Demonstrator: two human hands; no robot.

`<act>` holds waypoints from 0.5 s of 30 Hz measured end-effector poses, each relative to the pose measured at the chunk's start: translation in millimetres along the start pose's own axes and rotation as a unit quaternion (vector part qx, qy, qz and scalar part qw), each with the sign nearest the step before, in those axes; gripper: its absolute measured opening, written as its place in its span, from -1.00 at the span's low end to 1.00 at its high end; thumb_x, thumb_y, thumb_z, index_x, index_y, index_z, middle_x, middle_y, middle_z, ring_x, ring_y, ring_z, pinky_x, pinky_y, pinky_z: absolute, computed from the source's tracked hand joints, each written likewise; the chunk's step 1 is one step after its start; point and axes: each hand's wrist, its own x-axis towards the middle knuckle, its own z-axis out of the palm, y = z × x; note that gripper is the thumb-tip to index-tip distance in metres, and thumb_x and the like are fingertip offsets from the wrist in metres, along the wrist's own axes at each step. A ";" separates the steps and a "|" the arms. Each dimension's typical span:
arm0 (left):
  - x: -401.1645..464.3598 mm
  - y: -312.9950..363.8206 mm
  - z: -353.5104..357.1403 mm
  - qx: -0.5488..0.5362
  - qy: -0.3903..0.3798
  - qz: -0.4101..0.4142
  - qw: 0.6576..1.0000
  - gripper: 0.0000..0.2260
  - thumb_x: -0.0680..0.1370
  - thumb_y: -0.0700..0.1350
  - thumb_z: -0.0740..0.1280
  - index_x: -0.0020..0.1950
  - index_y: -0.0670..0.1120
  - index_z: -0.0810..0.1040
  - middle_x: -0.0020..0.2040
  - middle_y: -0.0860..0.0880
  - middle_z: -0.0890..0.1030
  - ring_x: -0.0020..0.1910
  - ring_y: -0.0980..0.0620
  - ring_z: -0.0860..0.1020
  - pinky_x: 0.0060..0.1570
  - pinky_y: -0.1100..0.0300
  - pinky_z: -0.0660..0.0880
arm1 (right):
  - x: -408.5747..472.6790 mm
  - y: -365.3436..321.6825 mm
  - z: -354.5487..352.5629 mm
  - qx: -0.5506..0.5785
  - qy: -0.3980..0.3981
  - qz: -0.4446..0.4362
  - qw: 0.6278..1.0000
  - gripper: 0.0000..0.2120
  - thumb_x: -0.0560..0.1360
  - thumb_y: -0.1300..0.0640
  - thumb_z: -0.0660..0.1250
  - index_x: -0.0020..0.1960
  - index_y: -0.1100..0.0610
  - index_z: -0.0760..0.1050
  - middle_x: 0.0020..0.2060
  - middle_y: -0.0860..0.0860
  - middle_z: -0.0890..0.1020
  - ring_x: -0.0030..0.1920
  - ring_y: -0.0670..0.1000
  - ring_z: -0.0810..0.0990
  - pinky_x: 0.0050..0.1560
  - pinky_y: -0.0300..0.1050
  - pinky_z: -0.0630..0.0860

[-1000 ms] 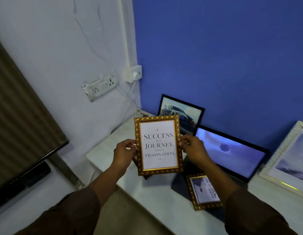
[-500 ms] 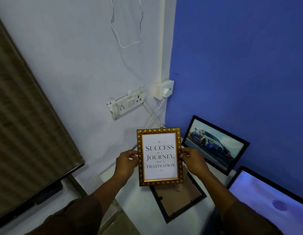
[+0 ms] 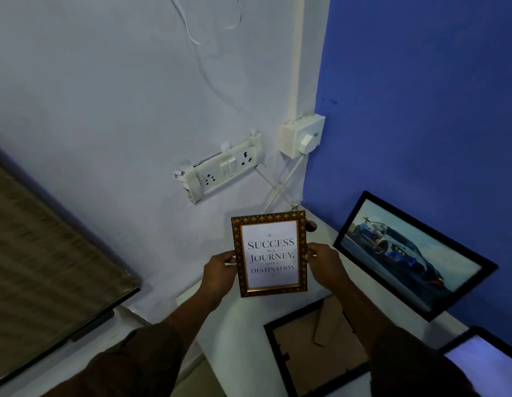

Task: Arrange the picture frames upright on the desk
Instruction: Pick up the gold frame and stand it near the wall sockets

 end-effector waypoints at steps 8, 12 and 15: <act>54.9 -9.5 12.9 -0.014 -0.040 -0.013 0.999 -0.55 0.56 -0.38 0.22 0.27 0.06 0.62 -0.02 -0.03 0.64 -0.08 -0.02 0.57 -0.23 0.19 0.45 | 49.1 10.3 13.4 -0.009 -0.036 0.004 0.999 -0.73 0.62 0.16 0.21 -0.07 0.34 0.58 -0.11 0.17 0.69 -0.06 0.14 0.65 -0.05 -0.01 0.55; 79.5 -24.1 15.9 -0.016 -0.058 -0.034 0.998 -0.48 0.52 -0.42 0.20 0.34 0.03 0.61 0.12 -0.06 0.68 0.13 -0.08 0.64 -0.04 0.20 0.47 | 75.3 7.5 21.8 -0.015 -0.055 0.015 0.998 -0.74 0.63 0.19 0.20 -0.01 0.35 0.58 -0.06 0.17 0.69 -0.01 0.14 0.64 -0.08 -0.11 0.47; 94.9 -30.9 19.1 -0.020 -0.064 -0.040 0.997 -0.47 0.51 -0.43 0.20 0.34 0.03 0.61 0.11 -0.03 0.69 0.18 -0.08 0.64 -0.06 0.26 0.43 | 92.4 6.2 25.5 -0.027 -0.072 0.032 0.997 -0.76 0.63 0.18 0.19 0.05 0.30 0.58 -0.03 0.13 0.67 -0.03 0.08 0.61 -0.15 -0.20 0.45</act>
